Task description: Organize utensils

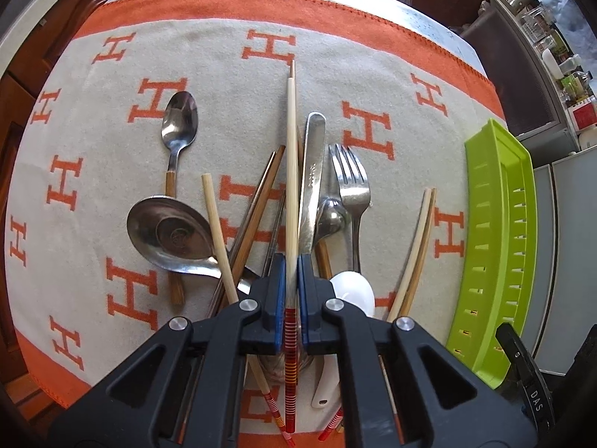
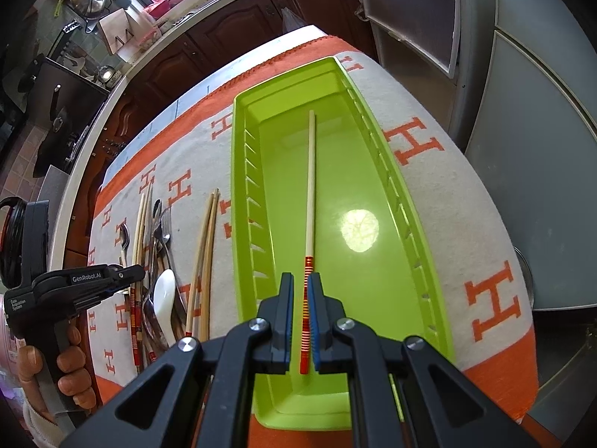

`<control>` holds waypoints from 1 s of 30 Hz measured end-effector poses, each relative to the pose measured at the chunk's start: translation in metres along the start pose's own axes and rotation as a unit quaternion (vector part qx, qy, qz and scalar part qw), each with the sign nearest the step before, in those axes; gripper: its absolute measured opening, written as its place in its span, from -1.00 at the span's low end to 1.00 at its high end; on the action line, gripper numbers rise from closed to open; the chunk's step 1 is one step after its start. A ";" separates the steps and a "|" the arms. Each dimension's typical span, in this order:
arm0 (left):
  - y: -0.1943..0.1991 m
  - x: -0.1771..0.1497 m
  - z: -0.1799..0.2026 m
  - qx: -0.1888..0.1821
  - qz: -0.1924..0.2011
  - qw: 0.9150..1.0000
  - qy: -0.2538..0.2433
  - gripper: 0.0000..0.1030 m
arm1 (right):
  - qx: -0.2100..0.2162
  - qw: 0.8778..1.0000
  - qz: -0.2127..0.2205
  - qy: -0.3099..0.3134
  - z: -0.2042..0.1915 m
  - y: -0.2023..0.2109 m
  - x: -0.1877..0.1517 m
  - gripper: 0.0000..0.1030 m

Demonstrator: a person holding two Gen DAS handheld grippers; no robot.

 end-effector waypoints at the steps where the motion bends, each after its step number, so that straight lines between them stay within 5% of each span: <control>1: 0.002 -0.002 -0.001 -0.002 0.002 1.000 0.001 -0.92 | 0.000 1.000 0.000 0.000 0.000 0.001 -0.001 -0.86; 9: 0.041 -0.013 0.027 -0.043 0.031 0.998 -0.034 -0.91 | 0.001 1.000 0.007 -0.004 0.005 0.007 0.001 -0.86; 18: 0.080 -0.016 0.122 -0.111 0.056 0.985 -0.118 -0.91 | -0.003 0.999 0.050 -0.019 0.022 0.036 0.011 -0.86; 30: 0.034 -0.006 0.210 -0.106 0.035 0.982 -0.154 -0.91 | -0.016 0.998 0.051 -0.039 0.047 0.040 0.010 -0.86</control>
Point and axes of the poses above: each gripper's, at about its wrist camera, not at the fingertips, and y roughly against the way its jaws point, z to its right, x to its top, the point moved 4 cm from there along -y, roughly the way its jaws point, and after that the axes turned 14 degrees about -y, right-handed, at the moved point
